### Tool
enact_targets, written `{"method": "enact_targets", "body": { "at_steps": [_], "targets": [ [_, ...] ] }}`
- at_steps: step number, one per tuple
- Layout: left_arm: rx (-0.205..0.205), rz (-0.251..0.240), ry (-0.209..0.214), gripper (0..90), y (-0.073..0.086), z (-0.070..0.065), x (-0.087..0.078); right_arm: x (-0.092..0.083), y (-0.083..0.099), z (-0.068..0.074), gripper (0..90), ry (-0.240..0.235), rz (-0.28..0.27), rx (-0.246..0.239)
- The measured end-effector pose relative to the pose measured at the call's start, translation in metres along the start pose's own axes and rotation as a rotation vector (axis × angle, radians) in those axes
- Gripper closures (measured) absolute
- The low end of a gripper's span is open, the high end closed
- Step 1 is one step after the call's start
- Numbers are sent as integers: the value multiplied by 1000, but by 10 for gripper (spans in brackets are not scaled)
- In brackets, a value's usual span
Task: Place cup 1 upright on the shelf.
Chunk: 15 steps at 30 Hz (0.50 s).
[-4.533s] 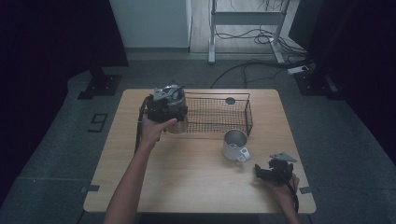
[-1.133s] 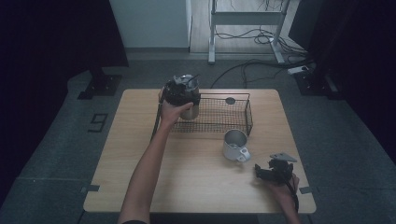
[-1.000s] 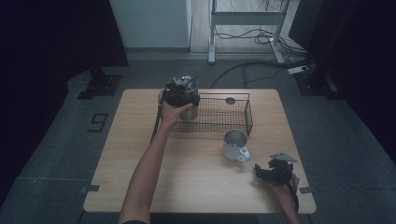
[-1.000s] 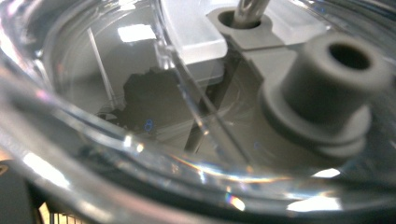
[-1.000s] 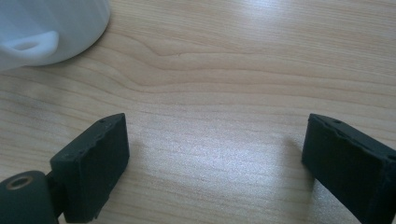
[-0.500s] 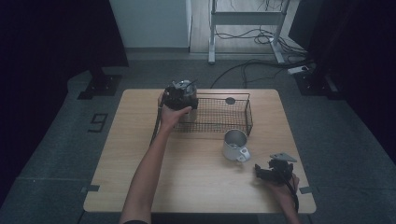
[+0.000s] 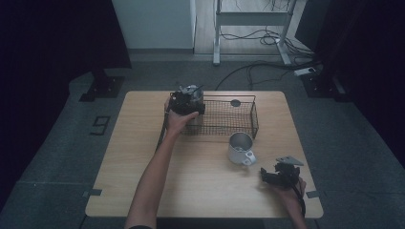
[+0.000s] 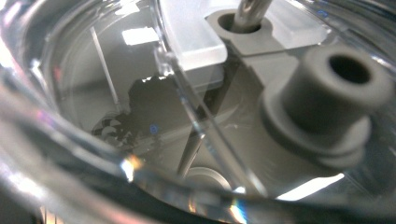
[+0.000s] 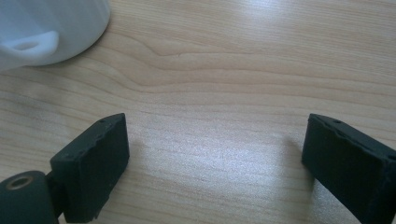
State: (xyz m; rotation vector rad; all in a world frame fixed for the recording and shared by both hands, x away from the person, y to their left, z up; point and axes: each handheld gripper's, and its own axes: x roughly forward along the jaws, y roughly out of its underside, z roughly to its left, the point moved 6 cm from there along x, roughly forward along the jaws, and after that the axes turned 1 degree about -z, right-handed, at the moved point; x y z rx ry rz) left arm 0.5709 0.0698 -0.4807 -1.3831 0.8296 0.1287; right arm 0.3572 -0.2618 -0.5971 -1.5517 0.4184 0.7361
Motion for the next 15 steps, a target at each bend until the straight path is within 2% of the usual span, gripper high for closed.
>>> {"method": "enact_targets", "body": {
  "at_steps": [15],
  "targets": [
    [-5, 27, -19, 38, 11, 2, 10, 0, 0, 0, 72, 0, 0, 0]
  ]
}}
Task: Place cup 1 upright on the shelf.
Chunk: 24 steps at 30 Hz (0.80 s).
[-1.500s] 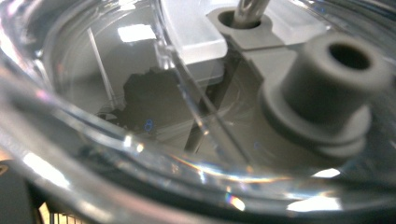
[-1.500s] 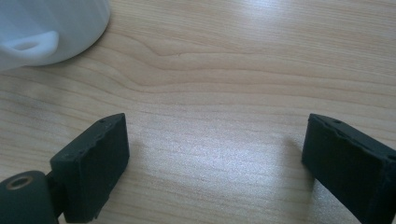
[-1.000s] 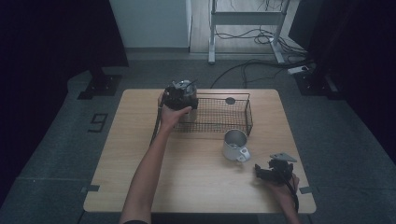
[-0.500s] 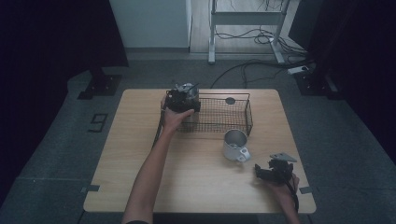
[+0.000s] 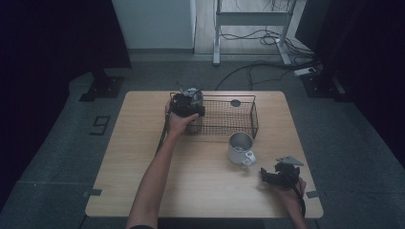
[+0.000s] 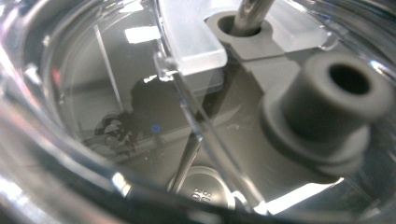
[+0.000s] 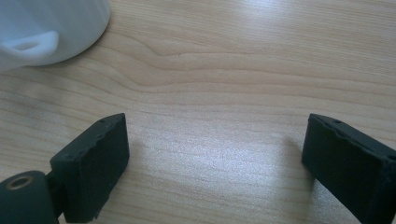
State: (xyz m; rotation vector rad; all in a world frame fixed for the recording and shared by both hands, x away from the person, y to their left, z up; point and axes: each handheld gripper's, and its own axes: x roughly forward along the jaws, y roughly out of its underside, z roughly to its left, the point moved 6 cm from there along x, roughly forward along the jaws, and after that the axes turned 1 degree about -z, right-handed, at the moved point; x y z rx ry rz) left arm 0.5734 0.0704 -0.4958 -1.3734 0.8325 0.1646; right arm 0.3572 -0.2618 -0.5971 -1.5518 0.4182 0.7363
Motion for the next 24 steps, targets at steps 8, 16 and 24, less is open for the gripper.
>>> {"method": "enact_targets", "body": {
  "at_steps": [8, 16, 24],
  "targets": [
    [0, 8, -22, 38, 5, 1, 3, 0, 0, 0, 73, 0, 0, 1],
    [4, 13, -22, 38, 9, 1, 3, 0, 0, 0, 72, 0, 0, 0],
    [-18, 22, -42, 34, 13, 1, -1, 0, 0, 0, 73, 0, 0, 0]
  ]
}}
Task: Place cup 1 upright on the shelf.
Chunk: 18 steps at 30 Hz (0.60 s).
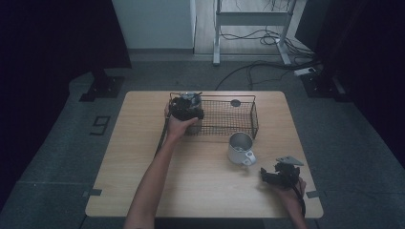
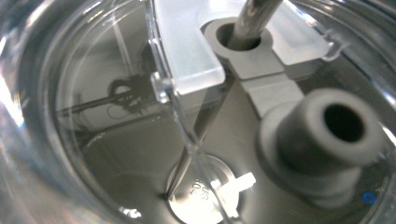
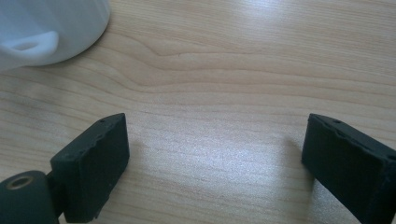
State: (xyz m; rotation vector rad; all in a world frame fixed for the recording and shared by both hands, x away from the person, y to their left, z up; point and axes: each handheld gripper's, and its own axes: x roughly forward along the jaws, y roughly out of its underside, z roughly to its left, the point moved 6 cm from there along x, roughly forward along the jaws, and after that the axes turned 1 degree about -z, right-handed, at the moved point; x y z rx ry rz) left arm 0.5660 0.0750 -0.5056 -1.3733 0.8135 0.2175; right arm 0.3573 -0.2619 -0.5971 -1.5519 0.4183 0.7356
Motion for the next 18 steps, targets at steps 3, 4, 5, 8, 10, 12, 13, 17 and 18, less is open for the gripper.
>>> {"method": "enact_targets", "body": {
  "at_steps": [3, 4, 5, 8, 10, 12, 13, 17, 18],
  "targets": [
    [7, 6, -6, 34, 1, -1, -1, 0, 0, 0, 73, 0, 0, 0],
    [8, 7, -8, 34, 1, -1, -2, 0, 0, 0, 73, 0, 0, 0],
    [10, 8, -9, 33, 1, -1, -2, 0, 0, 0, 73, 0, 0, 0],
    [12, 9, -10, 33, 1, -1, -3, 0, 0, 0, 73, 0, 0, 0],
    [15, 9, -11, 33, 0, -1, -3, 0, 0, 0, 73, 0, 0, 0],
    [16, 4, -9, 25, 0, -1, -4, 0, 0, 0, 73, 0, 0, 0],
    [13, -7, 1, 14, -2, -1, -6, 0, 0, 0, 73, 0, 0, 0],
    [13, -45, 20, 3, -9, 0, -15, 0, 0, 0, 73, 0, 0, 0],
    [13, -49, 21, 3, -9, 1, -18, 0, 0, 0, 73, 0, 0, 0]
  ]
}}
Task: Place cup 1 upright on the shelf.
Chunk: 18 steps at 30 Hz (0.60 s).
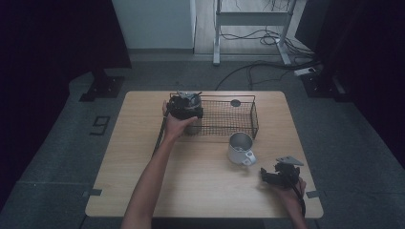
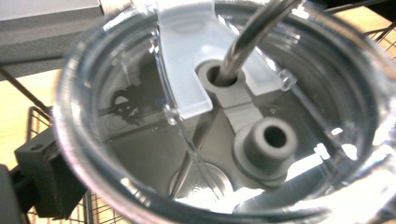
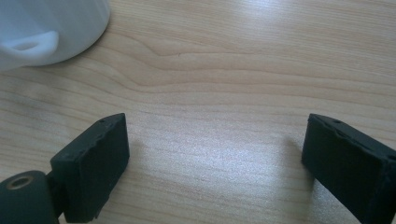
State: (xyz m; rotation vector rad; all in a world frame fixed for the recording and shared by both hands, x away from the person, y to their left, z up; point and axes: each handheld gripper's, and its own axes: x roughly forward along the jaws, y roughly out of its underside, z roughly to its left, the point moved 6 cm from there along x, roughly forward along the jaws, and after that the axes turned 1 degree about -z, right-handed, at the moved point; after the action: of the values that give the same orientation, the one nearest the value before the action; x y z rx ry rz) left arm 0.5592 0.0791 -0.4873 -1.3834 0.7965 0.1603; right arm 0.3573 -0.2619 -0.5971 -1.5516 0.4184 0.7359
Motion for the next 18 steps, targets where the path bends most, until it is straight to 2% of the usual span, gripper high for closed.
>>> {"method": "enact_targets", "body": {
  "at_steps": [10, 18],
  "targets": [
    [18, -55, 27, 2, -10, -1, -27, 0, 0, 0, 73, 0, 0, 0],
    [15, -84, 41, 18, -4, 4, -48, 0, 0, 0, 74, 0, 0, 0]
  ]
}}
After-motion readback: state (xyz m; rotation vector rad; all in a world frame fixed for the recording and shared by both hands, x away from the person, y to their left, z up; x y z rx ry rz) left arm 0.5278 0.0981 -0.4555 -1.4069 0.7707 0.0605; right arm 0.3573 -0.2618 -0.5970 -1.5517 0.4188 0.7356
